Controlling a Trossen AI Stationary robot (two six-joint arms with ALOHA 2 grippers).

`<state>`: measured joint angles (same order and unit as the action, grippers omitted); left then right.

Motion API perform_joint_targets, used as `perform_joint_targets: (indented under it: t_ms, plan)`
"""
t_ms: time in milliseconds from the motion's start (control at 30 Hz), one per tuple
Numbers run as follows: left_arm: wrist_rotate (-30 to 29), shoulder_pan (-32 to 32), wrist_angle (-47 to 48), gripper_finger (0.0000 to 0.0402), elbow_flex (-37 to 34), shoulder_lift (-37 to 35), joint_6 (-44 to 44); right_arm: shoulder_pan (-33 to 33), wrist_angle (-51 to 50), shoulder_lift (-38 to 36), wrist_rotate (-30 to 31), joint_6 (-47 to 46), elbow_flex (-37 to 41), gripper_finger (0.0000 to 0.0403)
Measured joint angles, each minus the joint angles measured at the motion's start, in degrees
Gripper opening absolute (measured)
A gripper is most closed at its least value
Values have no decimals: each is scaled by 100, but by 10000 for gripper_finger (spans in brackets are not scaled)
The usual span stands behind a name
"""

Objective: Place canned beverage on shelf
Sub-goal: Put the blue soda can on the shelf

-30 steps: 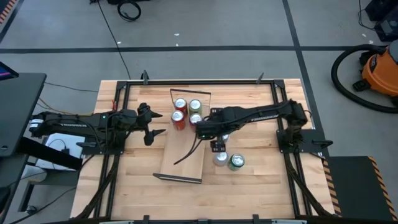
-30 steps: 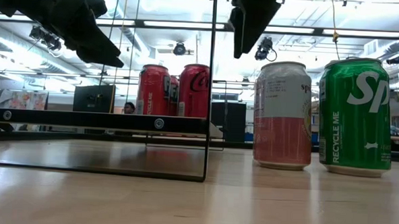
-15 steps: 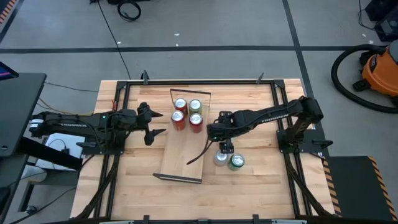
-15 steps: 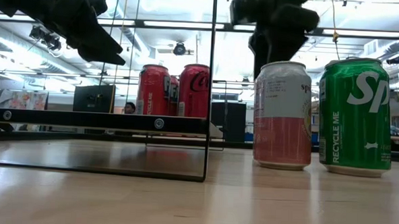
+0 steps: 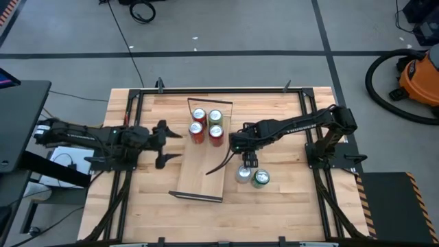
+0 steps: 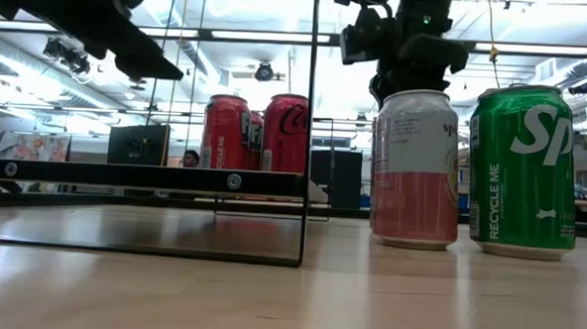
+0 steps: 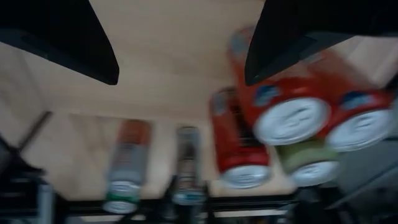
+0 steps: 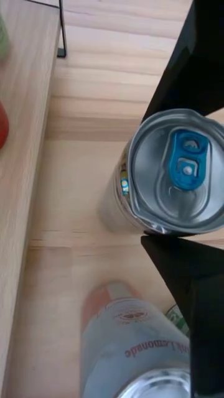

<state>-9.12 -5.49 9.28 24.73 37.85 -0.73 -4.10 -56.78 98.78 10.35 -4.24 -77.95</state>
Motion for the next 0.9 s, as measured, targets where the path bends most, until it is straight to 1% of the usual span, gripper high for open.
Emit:
perform_joint_targets:
  t_ms: [100,167,300,367,467,533,667,800,900]
  plan:
    - [38,-285,-3,359,0,0,4,19,0,0,-22,60,-1,261]
    - [43,-463,-78,359,0,2,-59,26,-118,6,-22,84,-73,255]
    - [53,-656,-499,359,0,11,-268,35,-377,9,36,7,-472,261]
    - [21,-665,-792,359,2,152,-385,35,-578,9,55,-19,-726,265]
    - [-55,-661,-1332,359,2,482,-652,33,-772,9,163,-17,-1085,266]
    - [-116,-659,-1554,359,123,816,-704,33,-877,9,255,-23,-1363,266]
    - [-503,-659,-1530,359,527,1546,-636,37,-975,0,337,-30,-1808,266]
    - [-602,-659,-1565,359,1049,2205,-346,12,-1023,0,299,-34,-2132,266]
    - [-652,-661,-1534,359,1386,2668,-126,-23,-946,0,133,-58,-2317,266]
